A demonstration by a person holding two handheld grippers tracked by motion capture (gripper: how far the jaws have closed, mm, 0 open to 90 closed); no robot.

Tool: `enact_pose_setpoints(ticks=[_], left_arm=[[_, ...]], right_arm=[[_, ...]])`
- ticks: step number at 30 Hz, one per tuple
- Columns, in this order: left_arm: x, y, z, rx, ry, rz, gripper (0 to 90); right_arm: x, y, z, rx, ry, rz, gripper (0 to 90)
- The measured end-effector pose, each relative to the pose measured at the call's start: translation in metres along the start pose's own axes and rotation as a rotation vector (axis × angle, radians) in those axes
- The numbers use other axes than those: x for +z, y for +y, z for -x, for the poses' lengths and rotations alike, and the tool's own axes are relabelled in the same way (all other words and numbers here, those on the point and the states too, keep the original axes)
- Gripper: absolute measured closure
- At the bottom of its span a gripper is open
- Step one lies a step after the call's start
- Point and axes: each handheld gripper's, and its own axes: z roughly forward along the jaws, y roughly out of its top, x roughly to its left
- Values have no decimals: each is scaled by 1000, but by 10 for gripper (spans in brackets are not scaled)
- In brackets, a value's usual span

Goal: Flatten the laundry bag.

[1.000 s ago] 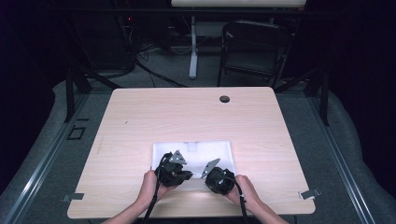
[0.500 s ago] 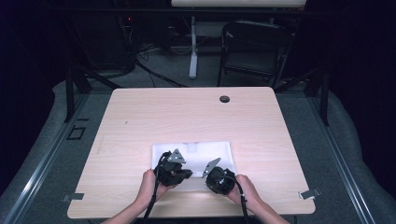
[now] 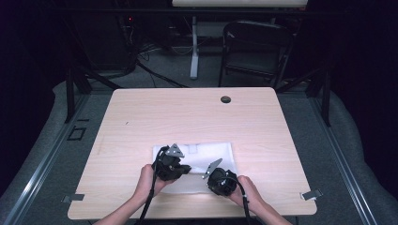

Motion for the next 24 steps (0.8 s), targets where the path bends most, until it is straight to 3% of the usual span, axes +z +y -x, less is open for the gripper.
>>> enact_pose_setpoints(ticks=[13,17,24], left_arm=[[-4,21,-21,2,47,-5,884],[-6,30,-25,10,78,-1,884],[-17,51,-27,63,163,14,886]], right_arm=[[-1,0,-1,-1,-3,-8,900],[-1,-1,-1,4,3,-1,900],[-1,-1,-1,-4,10,-11,900]])
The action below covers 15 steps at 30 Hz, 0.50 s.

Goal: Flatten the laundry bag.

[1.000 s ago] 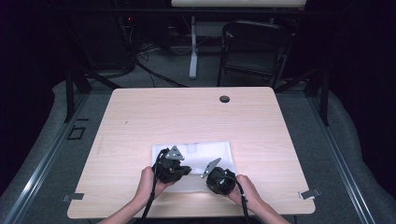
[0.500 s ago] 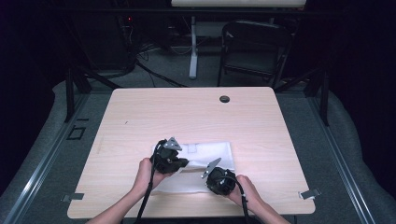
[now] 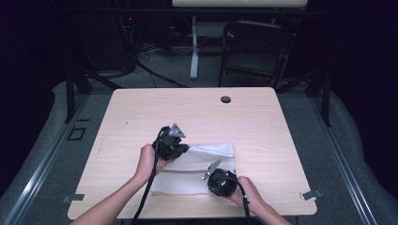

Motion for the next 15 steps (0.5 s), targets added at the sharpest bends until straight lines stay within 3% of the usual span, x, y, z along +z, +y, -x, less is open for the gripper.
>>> enact_pose_setpoints(ticks=[15], left_arm=[[-14,35,-18,32,136,26,888]], right_arm=[[-1,0,-1,6,21,-13,900]])
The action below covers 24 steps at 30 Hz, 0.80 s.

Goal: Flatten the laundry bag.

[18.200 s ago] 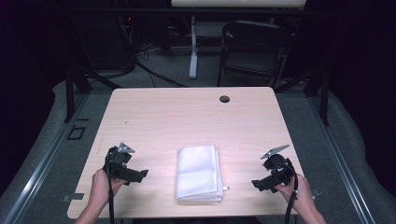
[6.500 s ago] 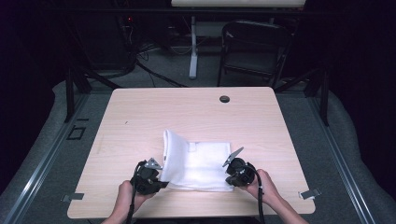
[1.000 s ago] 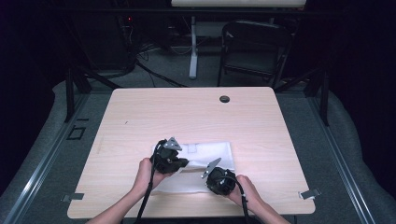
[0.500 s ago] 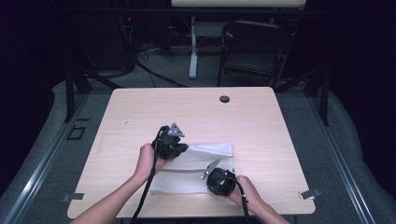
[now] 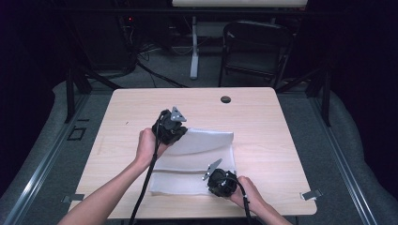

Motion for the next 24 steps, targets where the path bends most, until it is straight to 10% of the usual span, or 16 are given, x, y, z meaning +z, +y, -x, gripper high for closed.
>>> enact_pose_setpoints(ticks=[24], left_arm=[[18,25,-28,-42,93,61,890]], right_arm=[[-3,-2,-8,-16,73,-45,900]])
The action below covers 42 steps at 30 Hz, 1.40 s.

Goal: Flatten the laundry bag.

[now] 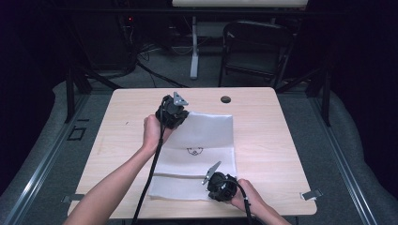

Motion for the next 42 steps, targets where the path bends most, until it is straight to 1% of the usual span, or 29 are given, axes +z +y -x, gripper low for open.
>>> enact_pose_setpoints(ticks=[2,4,5,6,9,10,12,14,15,16,17,18,20,22,24,26,27,28,30,31,33,34,35,36,38,41,42], left_arm=[[3,-1,-2,-9,9,8,890],[6,-1,-4,-20,10,5,890],[8,-2,-5,-30,14,11,891],[9,-2,-6,-28,13,4,890],[13,-1,-9,-37,22,7,890],[14,0,-9,-46,20,10,891],[17,0,-11,-47,30,11,890],[20,1,-12,-57,28,11,890],[22,0,-12,-69,31,23,890],[23,1,-13,-69,25,17,890],[25,1,-14,-73,29,23,890],[27,2,-15,-87,23,21,890],[31,3,-16,-81,35,20,890],[33,4,-17,-97,36,24,890],[37,3,-19,-102,42,19,890],[40,2,-22,-117,41,13,890],[42,2,-23,-120,43,8,890],[42,2,-23,-123,45,9,890],[45,1,-24,-123,46,-3,890],[46,1,-24,-124,48,-4,889],[48,0,-24,-130,47,-13,890],[50,-1,-25,-131,46,-15,890],[51,-1,-25,-135,47,-21,889],[53,-1,-25,-134,47,-24,889],[58,0,-25,-129,55,-22,889],[68,-5,-27,-165,43,-32,889],[72,-6,-28,-168,49,-39,889]], right_arm=[[0,0,0,-2,5,-5,900],[0,-1,-2,-1,9,-3,900],[0,-1,-3,6,20,-2,900],[0,-1,-3,7,21,1,900],[0,-1,-3,4,22,-9,900],[0,-2,-3,8,26,-5,900],[0,-2,-4,16,31,0,900],[0,-2,-4,14,31,-5,900],[0,-2,-4,18,33,-1,900],[1,-2,-5,22,34,2,900],[0,-2,-4,21,36,1,900],[0,-2,-4,21,39,-1,900],[1,-2,-3,27,49,3,900],[1,-3,-4,37,54,11,900],[1,-3,-5,35,58,7,900],[0,-3,-5,29,60,-2,900],[2,-4,-6,43,75,18,900],[1,-4,-6,38,77,9,900],[1,-5,-6,34,80,8,900],[2,-5,-8,44,89,19,900],[2,-4,-9,34,82,7,900],[3,-5,-10,32,86,15,900],[2,-4,-10,24,81,10,900],[1,-4,-10,18,78,1,900],[2,-5,-11,20,82,6,900],[2,-4,-14,14,73,2,900],[1,-4,-15,13,72,-4,900]])
